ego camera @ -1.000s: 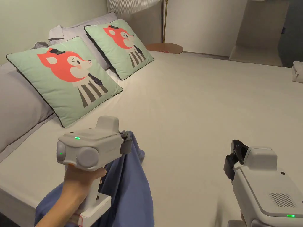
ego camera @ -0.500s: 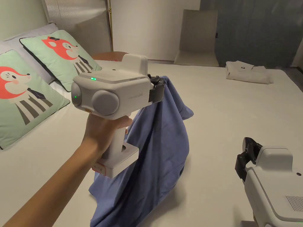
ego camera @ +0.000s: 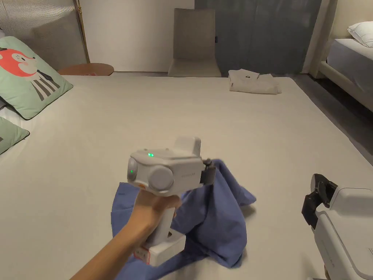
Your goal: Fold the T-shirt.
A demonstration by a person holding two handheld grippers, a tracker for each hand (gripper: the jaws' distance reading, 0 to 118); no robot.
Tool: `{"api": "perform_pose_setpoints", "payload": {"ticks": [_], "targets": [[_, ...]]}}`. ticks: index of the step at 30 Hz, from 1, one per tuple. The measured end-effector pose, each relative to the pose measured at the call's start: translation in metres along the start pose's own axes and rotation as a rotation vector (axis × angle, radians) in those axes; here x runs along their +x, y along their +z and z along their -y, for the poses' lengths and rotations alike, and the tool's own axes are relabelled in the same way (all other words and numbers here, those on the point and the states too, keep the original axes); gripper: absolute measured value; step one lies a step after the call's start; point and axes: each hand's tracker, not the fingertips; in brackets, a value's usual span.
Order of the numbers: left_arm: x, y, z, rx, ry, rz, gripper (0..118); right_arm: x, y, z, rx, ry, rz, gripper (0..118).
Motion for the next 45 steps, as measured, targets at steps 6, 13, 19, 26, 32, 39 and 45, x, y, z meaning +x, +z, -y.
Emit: {"api": "perform_pose_setpoints", "payload": {"ticks": [6,13,19,26,32,39,45], "targets": [[-0.022,-0.053,0.082,-0.259,-0.033,-0.119,5,-0.013,-0.009,0.027,-0.041,-0.001,-0.016,1],[-0.022,-0.06,0.103,-0.262,-0.077,-0.155,15,-0.032,-0.009,0.023,-0.051,0.015,-0.041,1],[-0.008,-0.014,0.079,-0.116,0.013,-0.15,108,-0.039,-0.009,0.011,-0.035,0.025,-0.057,1],[-0.031,0.063,0.056,0.207,0.042,-0.275,108,-0.048,-0.009,-0.002,0.002,0.034,-0.064,1],[-0.057,0.112,0.063,0.401,-0.036,-0.496,108,-0.052,-0.007,-0.015,0.034,0.037,-0.077,1],[-0.077,0.138,0.079,0.464,-0.082,-0.614,6,-0.063,-0.007,-0.02,0.048,0.031,-0.093,1],[-0.092,0.143,0.081,0.414,-0.01,-0.594,0,-0.068,-0.003,-0.027,0.048,0.031,-0.105,1]]}}
